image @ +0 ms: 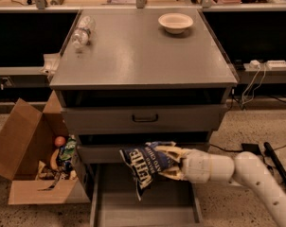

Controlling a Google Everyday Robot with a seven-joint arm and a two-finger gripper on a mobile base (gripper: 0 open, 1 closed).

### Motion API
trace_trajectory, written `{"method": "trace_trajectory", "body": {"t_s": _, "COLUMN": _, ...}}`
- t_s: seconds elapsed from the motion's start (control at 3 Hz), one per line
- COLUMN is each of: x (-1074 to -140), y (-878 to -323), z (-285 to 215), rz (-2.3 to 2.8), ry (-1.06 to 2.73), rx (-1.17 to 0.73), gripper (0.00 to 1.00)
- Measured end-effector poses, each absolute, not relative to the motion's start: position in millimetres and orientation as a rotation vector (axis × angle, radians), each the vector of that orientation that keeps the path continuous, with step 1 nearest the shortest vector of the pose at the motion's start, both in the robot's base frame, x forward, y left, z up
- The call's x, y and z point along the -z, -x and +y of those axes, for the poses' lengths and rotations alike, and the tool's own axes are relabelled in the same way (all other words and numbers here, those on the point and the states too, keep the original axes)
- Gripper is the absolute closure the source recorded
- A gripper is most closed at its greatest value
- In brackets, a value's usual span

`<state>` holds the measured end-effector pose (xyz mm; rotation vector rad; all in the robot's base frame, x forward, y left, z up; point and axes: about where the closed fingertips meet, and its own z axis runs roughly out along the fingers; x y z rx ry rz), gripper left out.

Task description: Pick blue chip bag from bottom drawer and place on counter

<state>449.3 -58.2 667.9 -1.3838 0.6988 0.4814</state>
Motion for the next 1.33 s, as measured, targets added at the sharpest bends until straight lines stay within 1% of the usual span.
{"method": "trace_trajectory", "body": {"t_s": 0.33, "x": -736, "y": -443, "z": -74, "rz": 0.622, "ry": 1.412, "rx": -0.372, "gripper": 1.00}}
{"method": "trace_trajectory", "body": {"t_s": 1.0, "x": -754, "y": -441, "z": -77, "rz": 0.602, "ry": 1.422, "rx": -0.346, "gripper": 1.00}}
{"method": "trace_trajectory", "body": {"t_s": 1.33, "x": -773, "y": -455, "z": -81, "rz": 0.586, "ry": 1.428, "rx": -0.323, "gripper": 1.00}}
